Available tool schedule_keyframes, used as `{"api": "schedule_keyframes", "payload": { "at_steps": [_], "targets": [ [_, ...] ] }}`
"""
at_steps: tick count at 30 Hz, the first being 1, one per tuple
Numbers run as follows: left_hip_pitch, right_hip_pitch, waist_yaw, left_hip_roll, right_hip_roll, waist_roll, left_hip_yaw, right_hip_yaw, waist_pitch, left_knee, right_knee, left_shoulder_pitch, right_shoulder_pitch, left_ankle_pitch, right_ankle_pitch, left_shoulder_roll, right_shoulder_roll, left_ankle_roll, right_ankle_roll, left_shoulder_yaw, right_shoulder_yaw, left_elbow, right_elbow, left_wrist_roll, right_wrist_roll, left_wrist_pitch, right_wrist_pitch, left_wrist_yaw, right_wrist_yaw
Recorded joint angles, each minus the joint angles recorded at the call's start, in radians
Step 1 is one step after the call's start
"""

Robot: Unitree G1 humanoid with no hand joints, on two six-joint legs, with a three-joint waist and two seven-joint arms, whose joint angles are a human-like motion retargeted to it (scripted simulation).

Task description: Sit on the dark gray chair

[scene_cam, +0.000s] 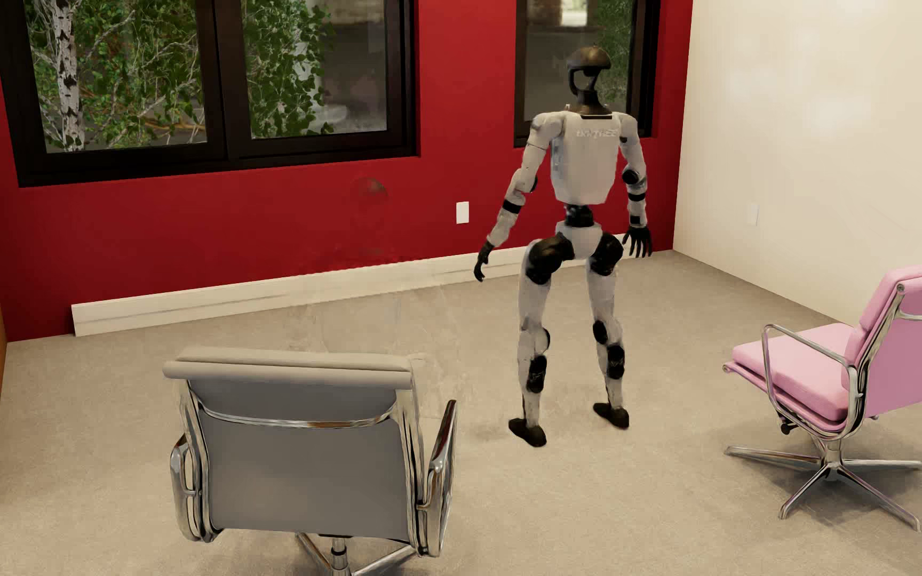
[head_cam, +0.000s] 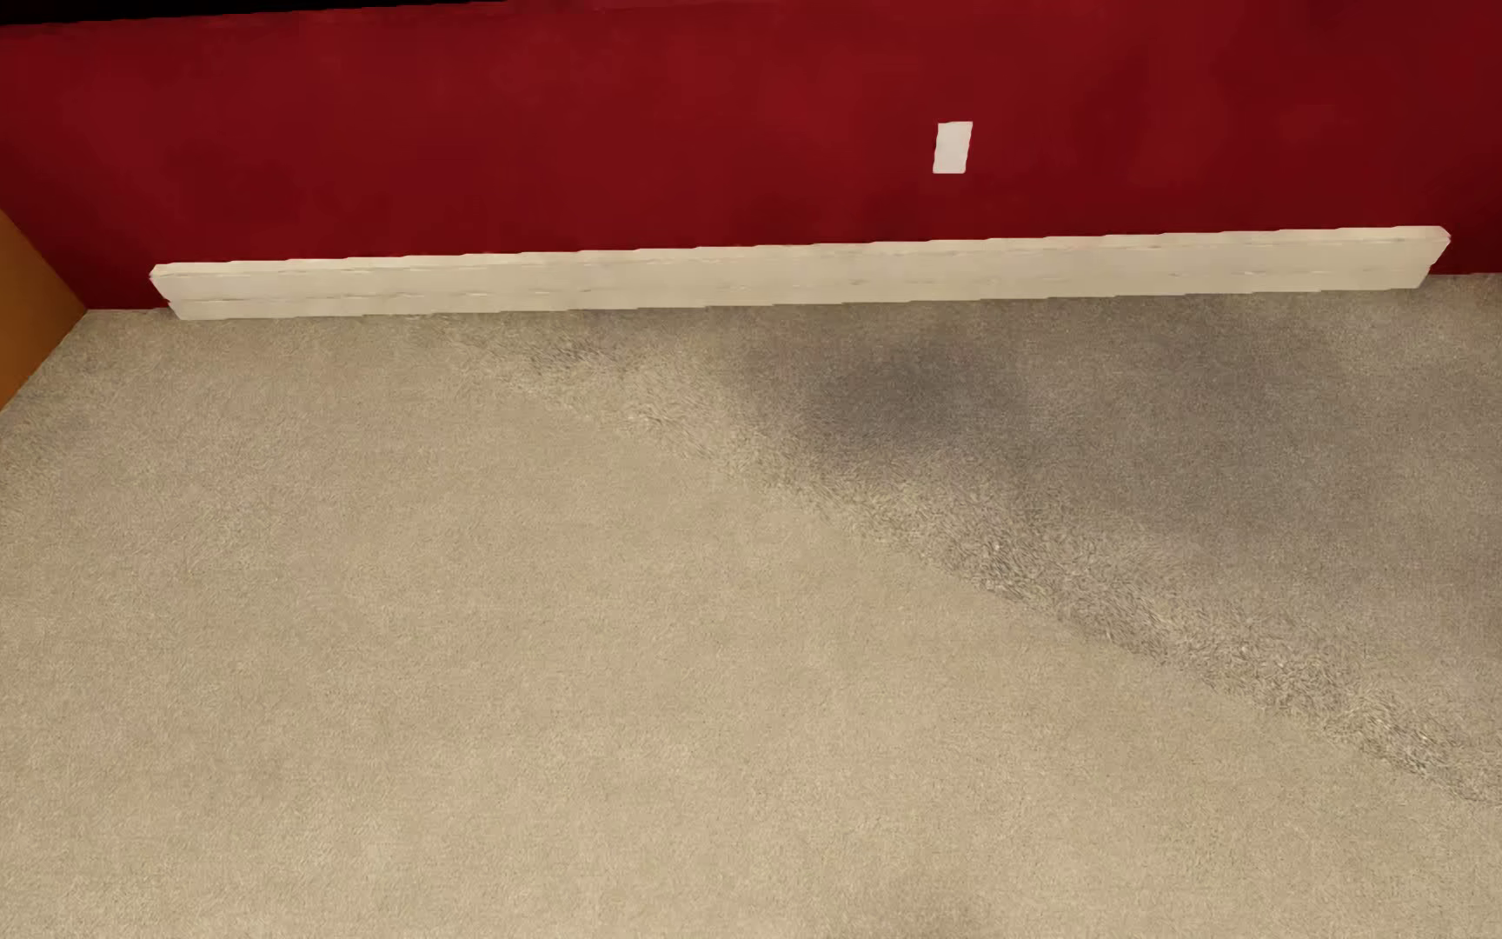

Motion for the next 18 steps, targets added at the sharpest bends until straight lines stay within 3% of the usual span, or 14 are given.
{"api": "schedule_keyframes", "payload": {
  "at_steps": [4, 9, 13, 15, 18],
  "targets": [
    [-0.001, 0.005, -0.002, 0.026, 0.022, -0.002, 0.004, -0.008, 0.002, 0.004, 0.017, 0.013, -0.006, 0.011, -0.025, -0.003, 0.007, -0.009, -0.01, -0.009, -0.005, -0.006, -0.006, 0.025, -0.008, 0.006, -0.011, -0.017, -0.004],
    [-0.014, 0.0, -0.01, 0.052, 0.064, -0.005, -0.023, 0.035, 0.007, 0.016, 0.102, 0.001, 0.011, 0.033, -0.131, 0.015, 0.017, -0.02, -0.028, -0.015, 0.009, -0.018, -0.024, 0.009, -0.015, 0.006, -0.023, -0.013, 0.01],
    [-0.059, 0.019, 0.014, 0.055, 0.059, 0.01, -0.053, -0.037, 0.024, 0.005, 0.095, -0.029, 0.023, 0.083, -0.117, -0.001, -0.005, -0.038, -0.034, 0.013, 0.042, -0.044, -0.054, 0.02, -0.052, -0.002, -0.03, 0.002, 0.034],
    [-0.109, 0.04, 0.03, 0.038, 0.057, 0.019, -0.074, -0.059, 0.031, 0.017, 0.057, -0.032, 0.028, 0.099, -0.128, -0.018, -0.035, -0.049, -0.046, 0.013, 0.058, -0.064, -0.069, 0.044, -0.069, -0.009, -0.03, -0.007, 0.052],
    [-0.14, 0.084, 0.053, 0.023, 0.051, 0.028, -0.04, -0.111, 0.06, 0.091, 0.017, -0.029, 0.031, 0.067, -0.126, -0.028, -0.064, -0.019, -0.079, 0.041, 0.041, -0.064, -0.075, 0.101, -0.056, -0.013, -0.043, -0.047, 0.035]
  ]
}}
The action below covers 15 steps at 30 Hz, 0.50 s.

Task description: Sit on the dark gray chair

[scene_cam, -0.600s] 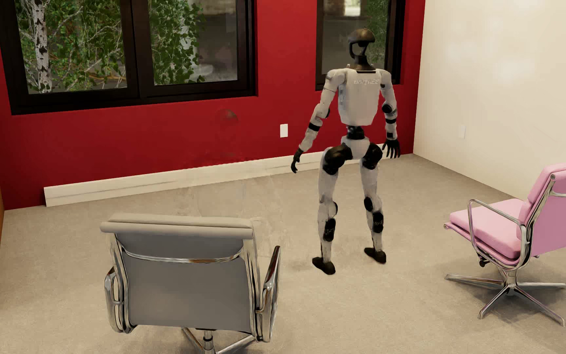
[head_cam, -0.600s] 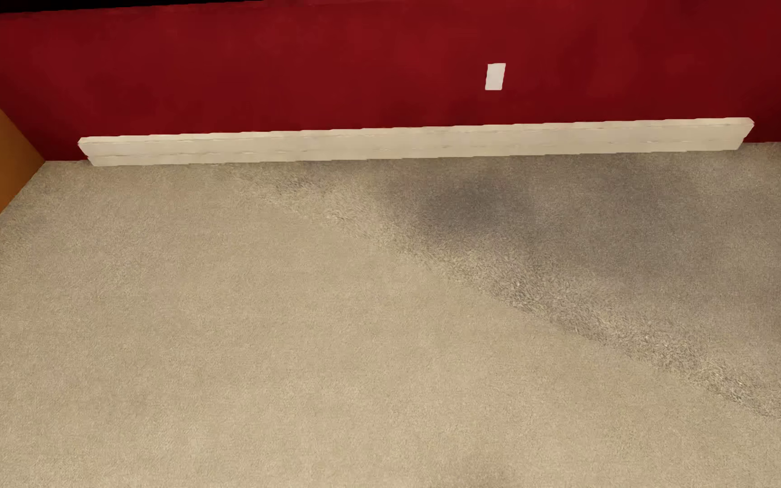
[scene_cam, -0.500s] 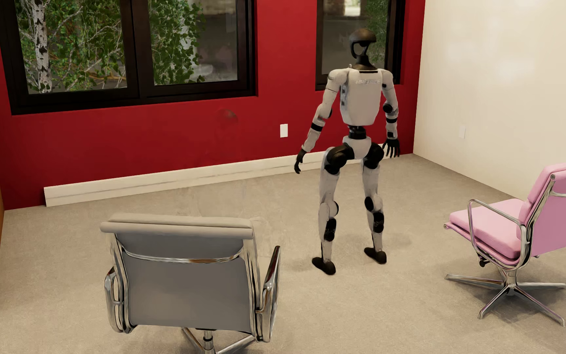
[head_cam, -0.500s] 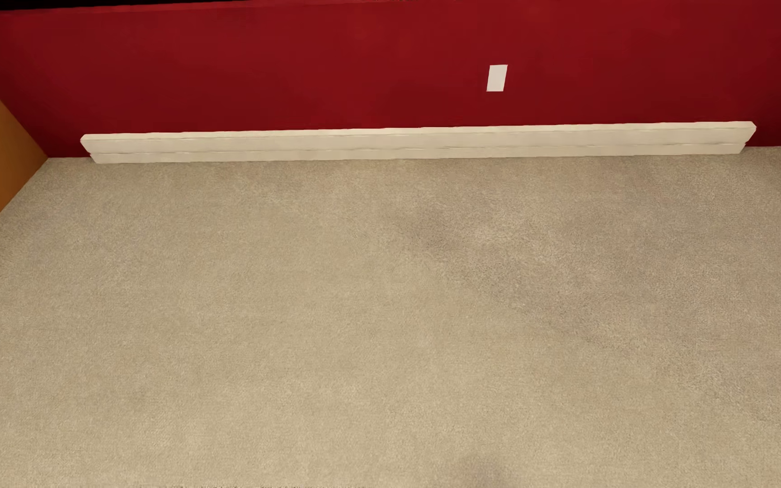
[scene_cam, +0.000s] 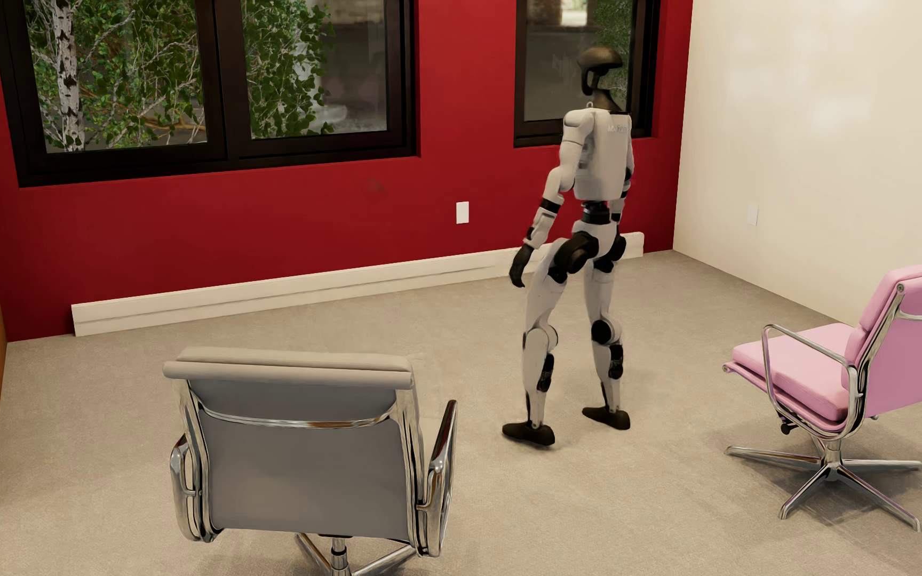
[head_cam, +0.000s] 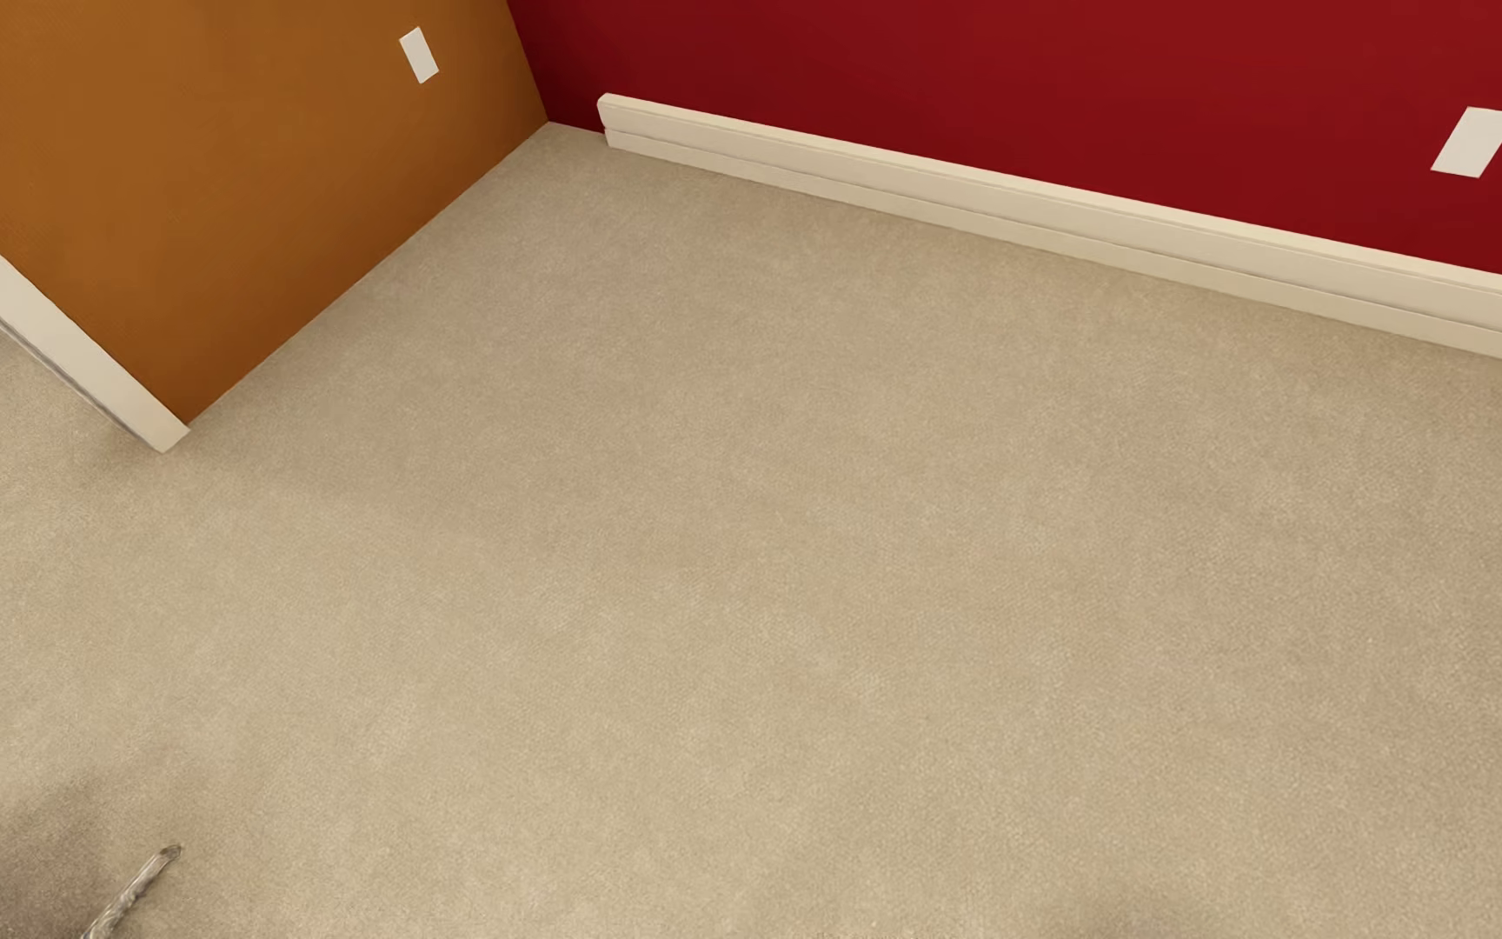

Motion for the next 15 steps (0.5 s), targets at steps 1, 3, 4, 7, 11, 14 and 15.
{"api": "schedule_keyframes", "payload": {
  "at_steps": [1, 3, 4, 7, 11, 14, 15],
  "targets": [
    [-0.001, 0.013, 0.003, 0.007, -0.003, 0.001, 0.014, -0.017, 0.005, 0.02, -0.002, 0.006, 0.005, -0.008, -0.004, 0.002, -0.006, 0.004, -0.016, 0.014, 0.001, 0.002, 0.0, 0.007, 0.006, 0.004, -0.001, -0.017, -0.003],
    [-0.005, 0.049, 0.003, 0.034, -0.006, -0.002, 0.031, -0.046, 0.009, 0.053, -0.012, 0.021, 0.015, -0.018, -0.007, 0.012, -0.005, 0.004, -0.049, 0.034, -0.017, 0.014, 0.006, 0.019, -0.012, -0.006, -0.006, -0.026, -0.006],
    [-0.009, 0.069, 0.002, 0.052, -0.006, -0.003, 0.037, -0.059, 0.01, 0.057, -0.019, 0.023, 0.019, -0.02, -0.011, 0.018, -0.001, 0.0, -0.063, 0.043, -0.028, 0.023, 0.004, 0.023, -0.016, -0.008, -0.012, -0.023, -0.011],
    [-0.013, 0.12, 0.001, 0.087, -0.011, -0.009, 0.069, -0.099, 0.022, 0.001, -0.018, 0.034, 0.02, -0.019, -0.011, 0.028, 0.008, 0.01, -0.112, 0.072, -0.031, 0.015, 0.0, 0.024, -0.023, -0.022, -0.022, -0.02, -0.01],
    [-0.033, 0.178, 0.009, 0.038, -0.013, -0.003, 0.102, -0.133, -0.025, -0.016, -0.04, 0.087, 0.038, -0.055, -0.021, 0.033, 0.021, 0.029, -0.059, 0.078, -0.034, -0.019, -0.01, 0.009, 0.044, 0.039, -0.011, -0.047, -0.08],
    [-0.003, 0.158, 0.01, -0.046, -0.125, -0.028, 0.052, -0.132, -0.022, -0.035, 0.17, 0.103, 0.047, 0.018, 0.002, 0.039, 0.024, 0.038, 0.059, 0.007, -0.04, -0.018, -0.02, 0.011, 0.104, 0.027, -0.017, -0.044, -0.114],
    [0.035, 0.127, 0.004, -0.067, -0.162, -0.022, 0.071, -0.13, -0.015, -0.057, 0.281, 0.108, 0.048, 0.012, 0.038, 0.039, 0.013, 0.067, 0.093, 0.01, -0.032, -0.025, -0.029, 0.015, 0.116, 0.026, -0.015, -0.041, -0.1]
  ]
}}
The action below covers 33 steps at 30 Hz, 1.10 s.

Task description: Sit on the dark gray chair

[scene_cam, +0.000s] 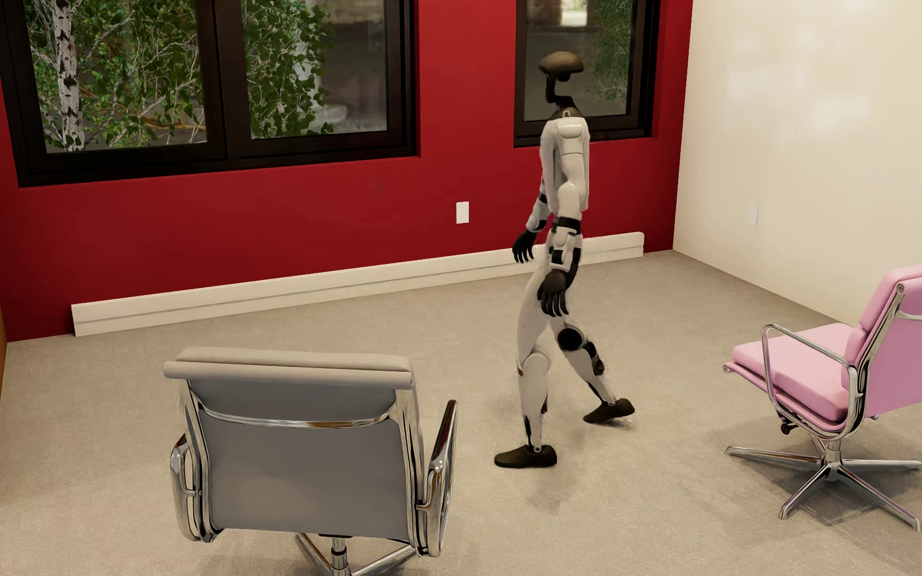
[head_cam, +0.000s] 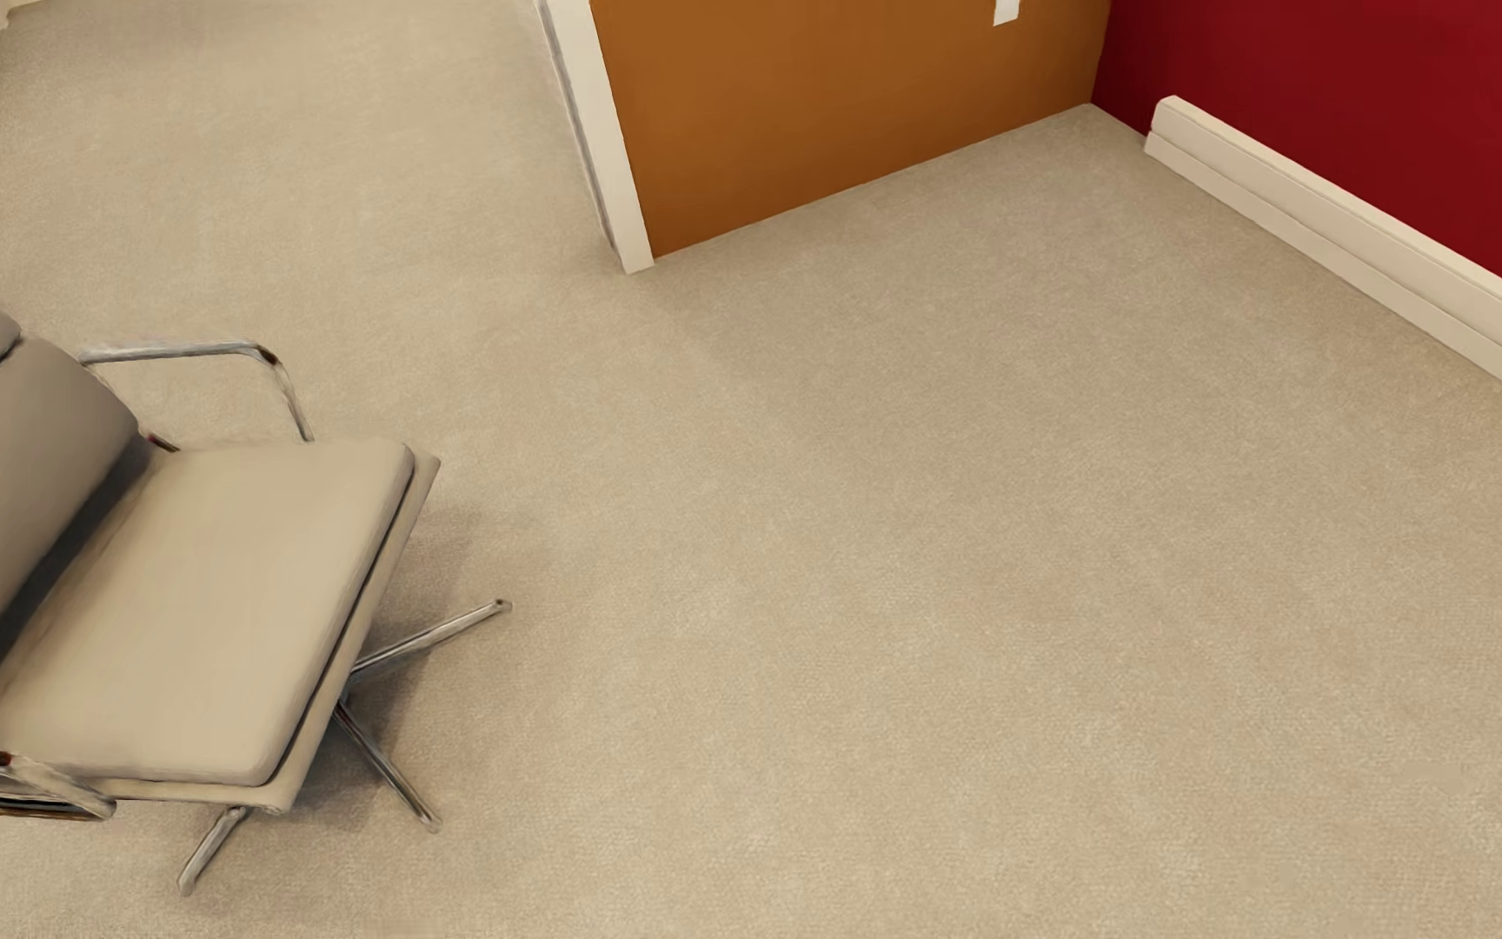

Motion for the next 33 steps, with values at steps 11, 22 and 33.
{"api": "schedule_keyframes", "payload": {
  "at_steps": [11, 22, 33],
  "targets": [
    [0.289, -0.525, -0.131, -0.062, 0.219, -0.02, -0.025, 0.251, 0.053, -0.138, 0.05, -0.094, -0.024, -0.098, -0.079, 0.065, 0.057, 0.08, -0.038, -0.136, -0.045, -0.047, 0.004, -0.033, -0.044, 0.011, 0.005, 0.0, 0.048],
    [0.096, -0.274, -0.081, 0.096, 0.275, 0.035, 0.018, 0.197, 0.038, 0.763, -0.139, -0.053, 0.026, 0.014, 0.061, 0.063, 0.031, -0.194, -0.146, -0.101, -0.113, -0.056, -0.009, 0.023, -0.096, 0.007, 0.025, -0.044, 0.079],
    [-0.023, -0.33, -0.04, 0.211, 0.046, -0.002, -0.169, 0.318, 0.013, 0.252, -0.023, 0.014, -0.007, 0.032, 0.06, 0.076, 0.071, -0.102, -0.001, -0.034, -0.019, -0.087, -0.087, -0.003, -0.088, 0.052, 0.013, 0.043, -0.013]
  ]
}}
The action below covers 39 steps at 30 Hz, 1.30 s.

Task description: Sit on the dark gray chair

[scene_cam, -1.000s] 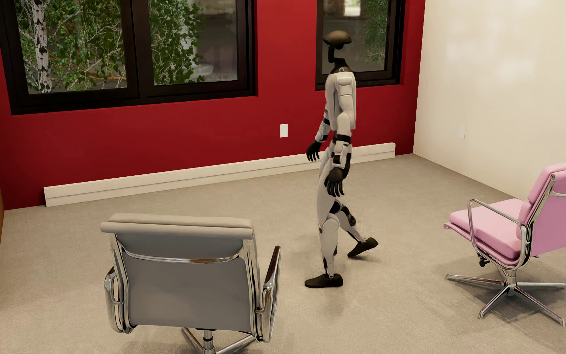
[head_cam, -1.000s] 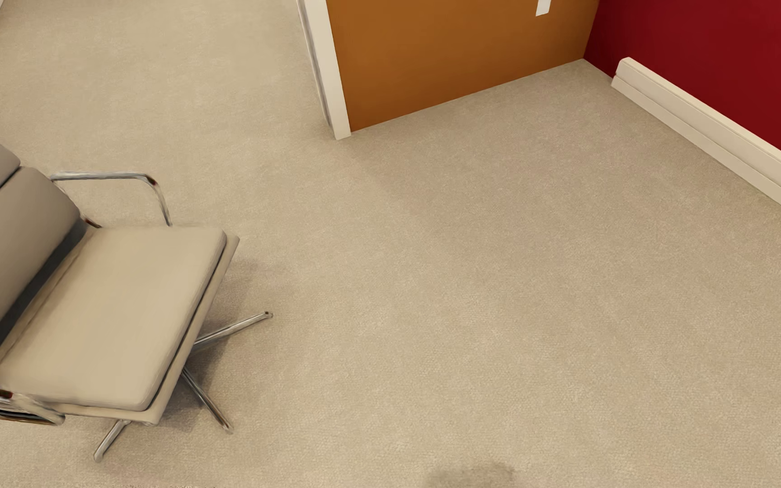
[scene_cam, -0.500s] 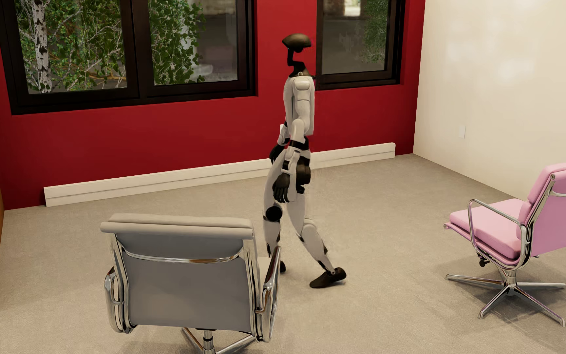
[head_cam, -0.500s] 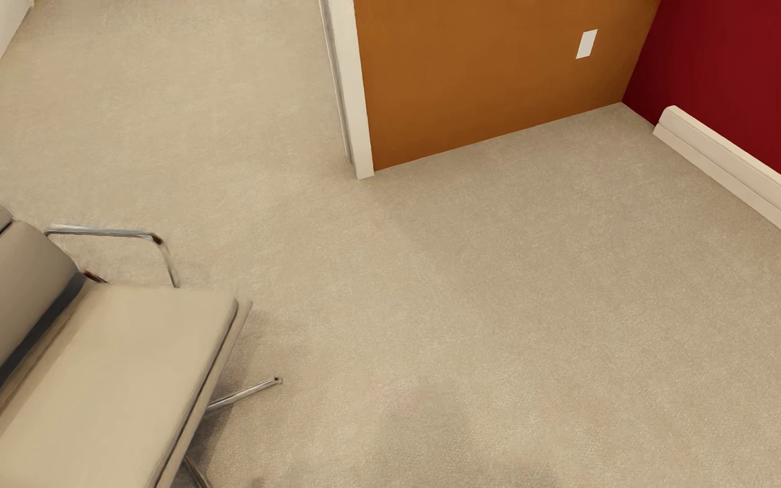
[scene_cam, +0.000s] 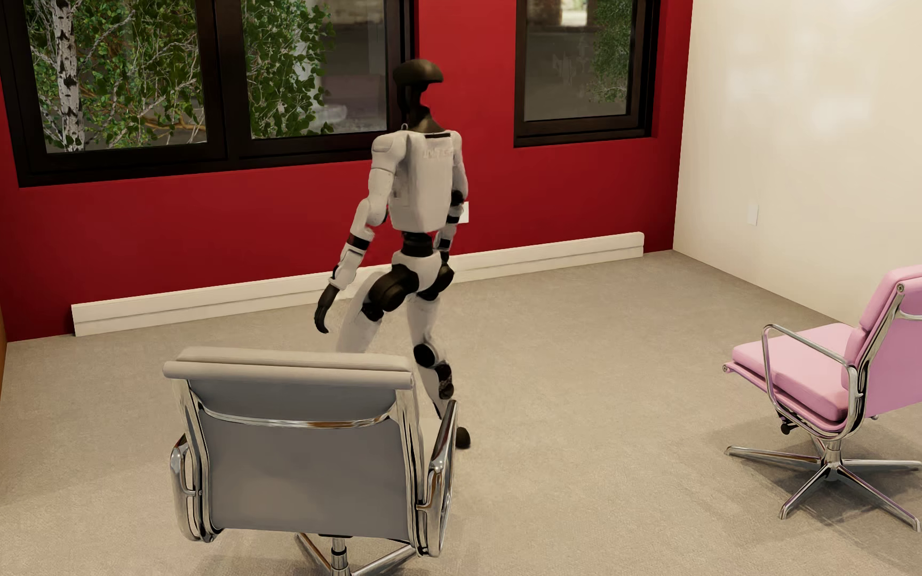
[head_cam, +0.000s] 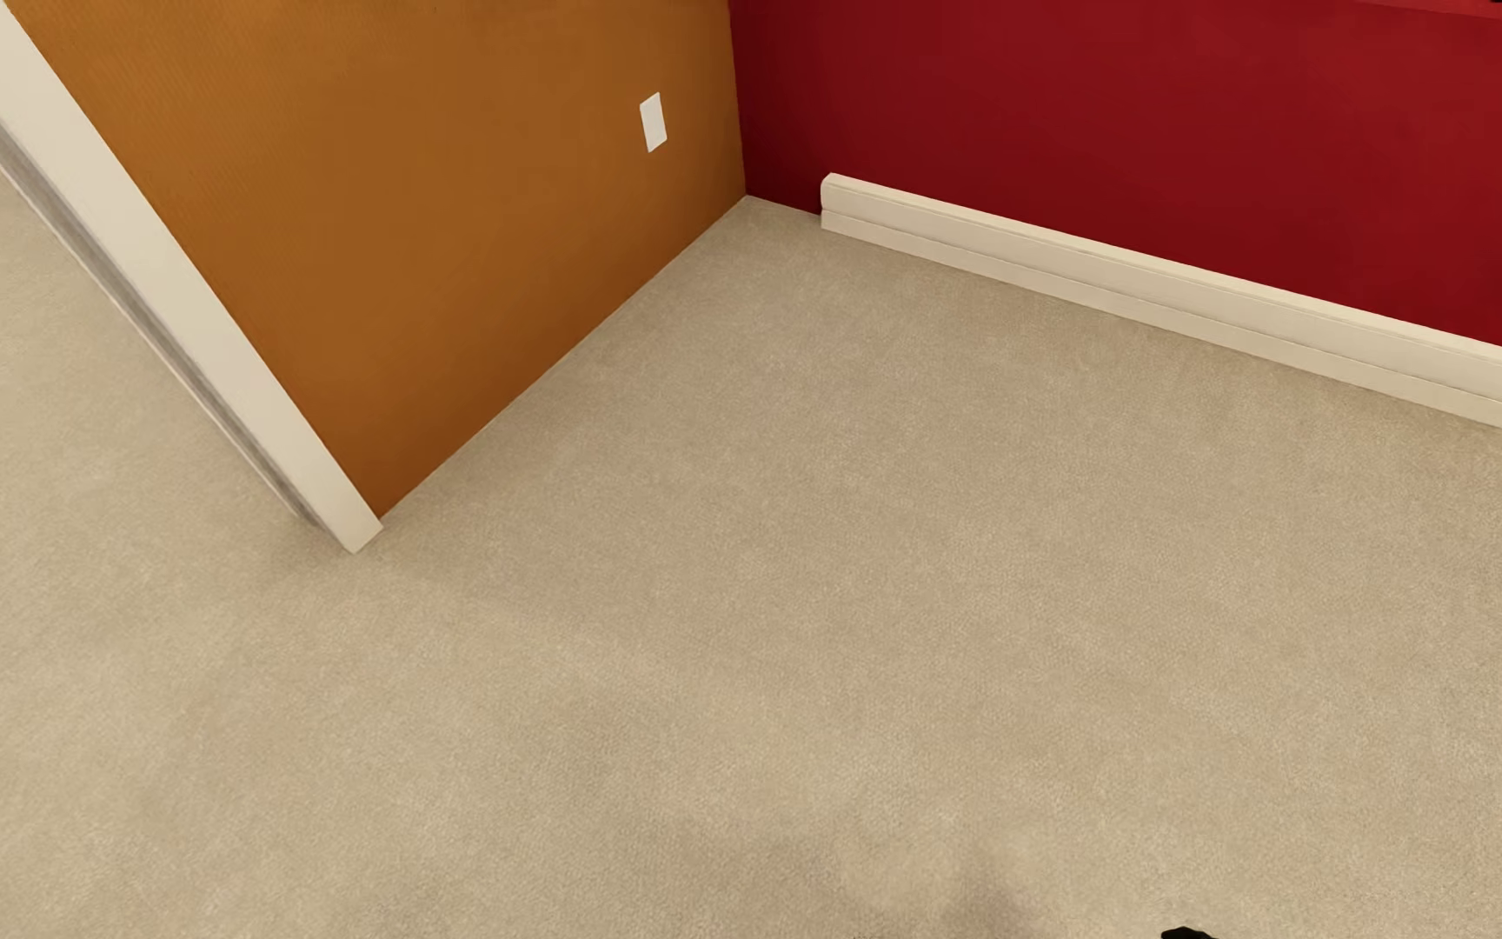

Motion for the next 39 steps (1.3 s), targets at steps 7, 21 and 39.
{"api": "schedule_keyframes", "payload": {
  "at_steps": [7, 21, 39],
  "targets": [
    [0.084, -0.191, -0.036, -0.133, 0.006, -0.001, 0.117, 0.03, 0.06, -0.036, -0.066, -0.058, -0.088, -0.26, 0.129, 0.007, 0.002, 0.128, 0.076, 0.009, 0.052, -0.012, 0.005, -0.066, 0.026, -0.017, -0.006, 0.112, -0.044],
    [0.008, 0.051, -0.023, -0.196, 0.173, -0.036, 0.191, -0.097, 0.133, -0.153, -0.054, -0.135, -0.207, -0.156, -0.143, -0.033, -0.013, 0.141, -0.131, -0.016, 0.138, -0.004, 0.009, -0.007, -0.031, -0.096, -0.026, 0.115, -0.013],
    [-0.55, -0.578, -0.04, -0.177, 0.195, -0.026, 0.025, 0.015, 0.311, 0.609, 0.704, -0.419, -0.483, -0.364, -0.352, -0.005, -0.005, 0.196, -0.141, -0.078, 0.162, -0.139, -0.061, 0.019, -0.045, -0.021, -0.016, 0.077, -0.025]
  ]
}}
